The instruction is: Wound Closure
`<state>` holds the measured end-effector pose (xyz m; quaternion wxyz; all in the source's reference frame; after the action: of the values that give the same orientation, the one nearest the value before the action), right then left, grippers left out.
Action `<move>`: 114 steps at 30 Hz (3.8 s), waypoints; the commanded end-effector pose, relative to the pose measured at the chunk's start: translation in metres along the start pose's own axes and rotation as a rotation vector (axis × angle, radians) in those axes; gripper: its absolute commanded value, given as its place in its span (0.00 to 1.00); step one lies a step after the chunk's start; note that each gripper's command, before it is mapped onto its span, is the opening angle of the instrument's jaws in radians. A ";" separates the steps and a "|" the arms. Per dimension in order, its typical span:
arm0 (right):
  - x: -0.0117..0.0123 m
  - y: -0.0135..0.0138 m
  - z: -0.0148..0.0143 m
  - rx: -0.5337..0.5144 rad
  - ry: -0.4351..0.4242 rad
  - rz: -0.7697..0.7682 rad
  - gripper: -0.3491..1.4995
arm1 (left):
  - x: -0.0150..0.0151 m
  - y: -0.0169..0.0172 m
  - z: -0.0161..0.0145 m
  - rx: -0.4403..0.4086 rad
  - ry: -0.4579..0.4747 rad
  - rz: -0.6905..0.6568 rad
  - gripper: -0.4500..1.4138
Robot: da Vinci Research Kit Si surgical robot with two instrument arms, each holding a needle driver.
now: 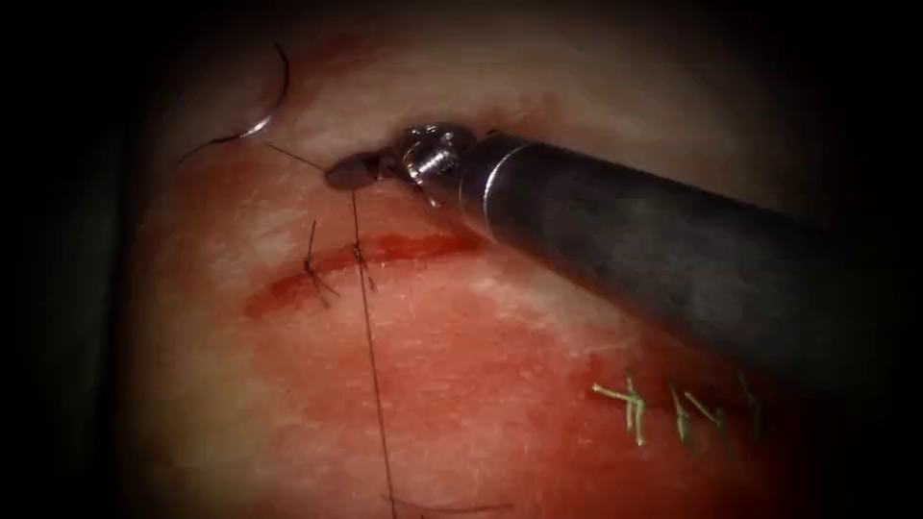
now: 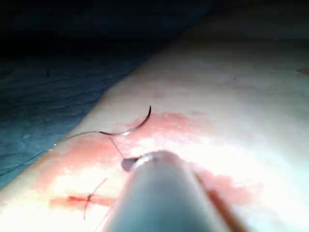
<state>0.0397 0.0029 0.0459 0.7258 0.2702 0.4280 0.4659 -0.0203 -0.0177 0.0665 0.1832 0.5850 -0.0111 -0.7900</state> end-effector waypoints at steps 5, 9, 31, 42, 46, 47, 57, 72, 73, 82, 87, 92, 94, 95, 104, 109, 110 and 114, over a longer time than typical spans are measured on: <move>0.0007 0.0001 0.0008 0.003 0.006 -0.009 0.00 | -0.0004 0.0008 0.0012 -0.006 0.004 -0.004 0.00; 0.0012 0.0002 0.0005 0.000 0.016 0.000 0.00 | -0.0004 0.0012 0.0014 -0.007 0.005 -0.006 0.00; 0.0002 -0.0012 -0.0015 0.134 0.143 -0.166 0.73 | -0.0004 -0.0043 -0.0057 0.059 -0.065 -0.065 0.00; -0.0003 -0.0015 -0.0050 0.132 0.209 -0.624 0.98 | -0.0014 -0.0094 -0.0152 0.147 -0.149 -0.119 0.00; -0.0004 -0.0016 -0.0057 0.142 0.223 -0.617 0.96 | -0.0021 -0.0113 -0.0175 0.171 -0.185 -0.124 0.00; -0.0005 -0.0018 -0.0058 0.158 0.223 -0.602 0.96 | -0.0025 -0.0122 -0.0184 0.178 -0.212 -0.111 0.00; 0.0011 -0.0023 -0.0044 0.218 0.236 -0.581 0.71 | -0.0054 -0.0156 -0.0201 0.224 -0.380 0.004 0.00; -0.0012 -0.0019 0.0001 0.288 0.196 -0.593 0.50 | -0.0092 -0.0198 -0.0217 0.308 -0.318 0.043 0.00; -0.0013 -0.0021 0.0000 0.295 0.196 -0.595 0.50 | -0.0095 -0.0199 -0.0219 0.308 -0.308 0.044 0.00; -0.0004 -0.0037 -0.0018 0.322 0.244 -0.573 0.35 | -0.0143 -0.0208 -0.0211 0.290 -0.286 0.023 0.00; -0.0004 -0.0043 -0.0026 0.335 0.267 -0.532 0.05 | -0.0171 -0.0204 -0.0197 0.264 -0.294 0.012 0.00; -0.0006 -0.0046 -0.0030 0.331 0.275 -0.495 0.00 | -0.0190 -0.0202 -0.0188 0.245 -0.300 0.003 0.00; -0.0006 -0.0046 -0.0031 0.323 0.282 -0.487 0.00 | -0.0196 -0.0202 -0.0185 0.243 -0.296 0.006 0.00; -0.0007 -0.0046 -0.0031 0.323 0.285 -0.487 0.00 | -0.0198 -0.0202 -0.0183 0.238 -0.295 0.001 0.00; -0.0008 -0.0047 -0.0032 0.304 0.323 -0.479 0.00 | -0.0217 -0.0202 -0.0145 0.194 -0.274 -0.010 0.00; -0.0007 -0.0048 -0.0027 0.264 0.341 -0.470 0.18 | -0.0225 -0.0201 -0.0123 0.170 -0.263 -0.021 0.00; -0.0006 -0.0048 -0.0026 0.253 0.350 -0.466 0.26 | -0.0225 -0.0202 -0.0121 0.168 -0.262 -0.021 0.00; -0.0006 -0.0050 -0.0021 0.239 0.351 -0.465 0.44 | -0.0223 -0.0206 -0.0119 0.159 -0.260 -0.025 0.00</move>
<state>0.0390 -0.0001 0.0408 0.6912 0.1635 0.6477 0.2756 -0.0090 0.0105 0.0779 0.1233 0.4903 -0.0892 -0.8582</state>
